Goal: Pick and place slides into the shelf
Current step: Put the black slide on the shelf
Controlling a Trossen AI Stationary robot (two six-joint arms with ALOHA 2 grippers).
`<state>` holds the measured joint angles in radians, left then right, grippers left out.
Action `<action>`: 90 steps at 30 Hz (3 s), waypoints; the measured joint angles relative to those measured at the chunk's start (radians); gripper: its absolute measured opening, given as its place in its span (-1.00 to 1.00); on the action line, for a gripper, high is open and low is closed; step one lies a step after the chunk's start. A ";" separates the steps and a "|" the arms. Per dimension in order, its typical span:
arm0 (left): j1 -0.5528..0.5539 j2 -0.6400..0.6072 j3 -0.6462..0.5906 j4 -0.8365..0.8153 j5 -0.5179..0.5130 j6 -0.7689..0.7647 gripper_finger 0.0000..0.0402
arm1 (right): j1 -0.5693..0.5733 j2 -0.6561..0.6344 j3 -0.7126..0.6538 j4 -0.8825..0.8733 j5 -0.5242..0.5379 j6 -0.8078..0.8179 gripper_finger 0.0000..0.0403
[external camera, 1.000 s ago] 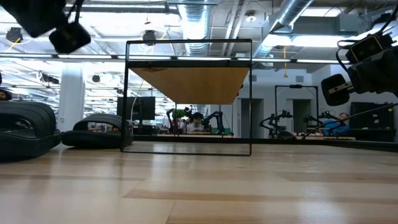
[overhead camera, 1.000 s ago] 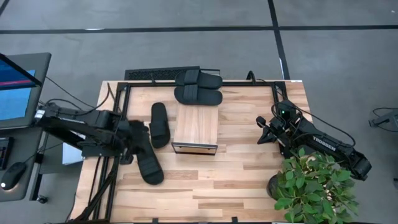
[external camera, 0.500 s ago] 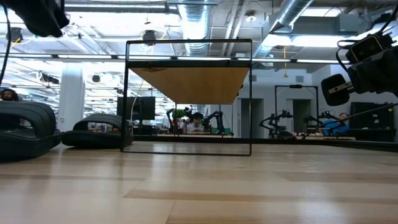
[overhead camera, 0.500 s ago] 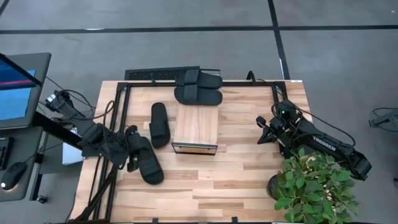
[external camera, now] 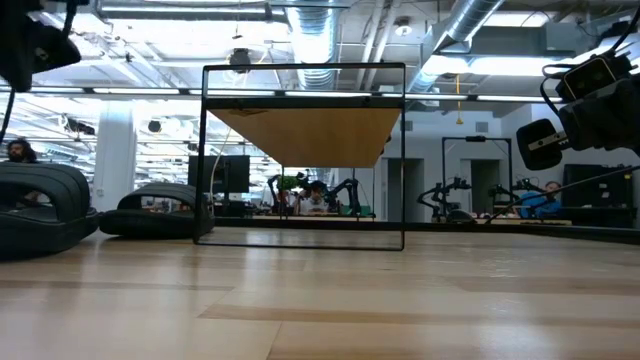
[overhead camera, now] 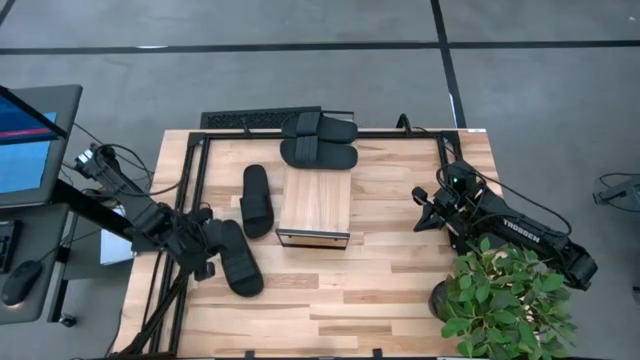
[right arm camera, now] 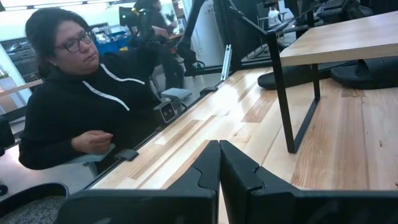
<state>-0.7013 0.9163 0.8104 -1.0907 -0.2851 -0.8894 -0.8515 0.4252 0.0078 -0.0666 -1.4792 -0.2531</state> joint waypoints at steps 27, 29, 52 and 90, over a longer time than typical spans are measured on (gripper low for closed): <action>0.352 0.122 0.000 -0.153 -0.092 0.452 -0.98 | 0.000 0.000 0.000 0.000 0.000 0.000 -1.00; 0.398 0.120 0.000 -0.116 -0.035 0.576 -0.99 | 0.000 0.000 0.000 0.000 0.000 0.000 -1.00; 1.022 -0.201 0.000 -0.074 0.111 1.101 -1.00 | 0.000 0.000 0.000 0.000 0.000 0.000 -1.00; 1.100 0.001 -0.062 -0.010 0.351 1.141 -0.33 | 0.000 0.000 0.000 0.000 0.000 0.000 -1.00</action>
<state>0.3984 0.9172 0.7483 -1.1004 0.0661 0.2520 -0.8515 0.4250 0.0078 -0.0666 -1.4792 -0.2533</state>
